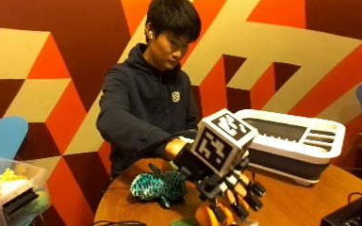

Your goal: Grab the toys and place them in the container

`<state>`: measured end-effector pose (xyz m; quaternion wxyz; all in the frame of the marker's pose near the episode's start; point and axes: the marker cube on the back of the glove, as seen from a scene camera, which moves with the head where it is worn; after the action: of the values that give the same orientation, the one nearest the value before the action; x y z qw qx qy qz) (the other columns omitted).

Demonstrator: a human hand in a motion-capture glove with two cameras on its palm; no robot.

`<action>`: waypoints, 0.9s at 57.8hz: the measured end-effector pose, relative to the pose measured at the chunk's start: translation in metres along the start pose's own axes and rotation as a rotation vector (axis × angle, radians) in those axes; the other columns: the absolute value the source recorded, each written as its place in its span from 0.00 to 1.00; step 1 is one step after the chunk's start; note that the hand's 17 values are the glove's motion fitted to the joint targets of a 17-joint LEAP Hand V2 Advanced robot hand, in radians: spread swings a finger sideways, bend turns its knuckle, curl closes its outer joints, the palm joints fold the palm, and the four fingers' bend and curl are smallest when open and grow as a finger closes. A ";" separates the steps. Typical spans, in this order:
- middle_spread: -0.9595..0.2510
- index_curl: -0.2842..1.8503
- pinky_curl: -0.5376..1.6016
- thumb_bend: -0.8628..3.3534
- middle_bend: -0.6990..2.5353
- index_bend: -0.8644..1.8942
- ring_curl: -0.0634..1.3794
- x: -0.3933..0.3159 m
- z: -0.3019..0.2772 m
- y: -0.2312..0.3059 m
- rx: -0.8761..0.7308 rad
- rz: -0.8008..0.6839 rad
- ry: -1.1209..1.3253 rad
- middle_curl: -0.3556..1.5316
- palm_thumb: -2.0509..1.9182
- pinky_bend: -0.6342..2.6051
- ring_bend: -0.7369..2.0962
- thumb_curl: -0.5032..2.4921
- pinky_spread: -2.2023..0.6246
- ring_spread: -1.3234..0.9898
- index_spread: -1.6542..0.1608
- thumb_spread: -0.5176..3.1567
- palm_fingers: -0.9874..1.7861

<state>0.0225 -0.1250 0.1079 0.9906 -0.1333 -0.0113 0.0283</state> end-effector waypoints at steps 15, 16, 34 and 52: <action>0.68 0.22 0.41 0.23 0.37 0.33 0.31 -0.009 0.053 -0.018 -0.025 -0.019 0.068 0.44 0.66 0.42 0.51 0.29 0.73 0.45 0.78 0.49 0.50; 0.68 0.22 0.40 0.23 0.37 0.33 0.30 -0.009 0.052 -0.018 -0.017 -0.022 0.060 0.44 0.66 0.41 0.50 0.29 0.73 0.44 0.78 0.49 0.47; 0.58 0.28 0.44 0.26 0.46 0.47 0.45 -0.038 -0.006 0.014 0.183 -0.103 0.000 0.54 0.74 0.44 0.63 0.36 0.64 0.39 0.75 0.41 0.75; 0.51 0.42 0.50 0.28 0.54 0.63 0.55 -0.061 -0.082 0.070 0.422 -0.162 -0.056 0.66 0.74 0.47 0.72 0.44 0.63 0.36 0.71 0.26 0.74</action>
<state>-0.0400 -0.0829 0.0094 0.9948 0.0793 -0.0435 -0.0461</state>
